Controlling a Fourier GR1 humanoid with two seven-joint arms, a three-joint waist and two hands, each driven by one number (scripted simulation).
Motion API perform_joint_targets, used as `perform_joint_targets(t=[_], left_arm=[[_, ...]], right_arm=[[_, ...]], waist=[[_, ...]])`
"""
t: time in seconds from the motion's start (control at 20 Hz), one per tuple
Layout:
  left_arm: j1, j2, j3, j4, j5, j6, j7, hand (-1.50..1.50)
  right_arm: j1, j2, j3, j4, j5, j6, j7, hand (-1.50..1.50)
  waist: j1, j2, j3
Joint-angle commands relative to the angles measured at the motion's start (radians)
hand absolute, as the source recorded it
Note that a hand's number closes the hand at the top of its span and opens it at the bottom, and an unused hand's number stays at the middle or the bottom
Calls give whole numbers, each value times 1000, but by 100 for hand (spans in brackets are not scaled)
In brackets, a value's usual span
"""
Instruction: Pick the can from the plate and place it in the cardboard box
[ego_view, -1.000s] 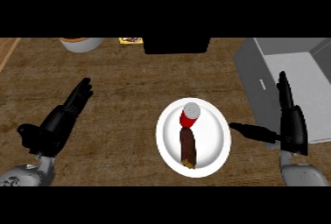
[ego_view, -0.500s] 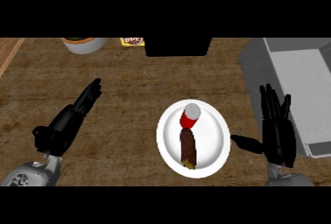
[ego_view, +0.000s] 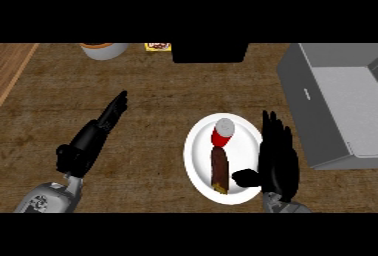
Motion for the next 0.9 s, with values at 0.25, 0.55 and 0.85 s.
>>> perform_joint_targets(t=[0.25,0.55,0.85], left_arm=[[-52,-49,-19,67,-16,-23,-21,0],[-73,-49,-3,54,-22,-25,24,0],[-53,-83,-21,88,-55,-19,-40,0]], right_arm=[[-273,40,216,-64,-54,153,631,-150],[-326,40,195,68,-98,115,636,-150],[-306,40,186,129,-142,65,637,-150]], waist=[[43,13,12],[46,12,13],[40,12,14]])
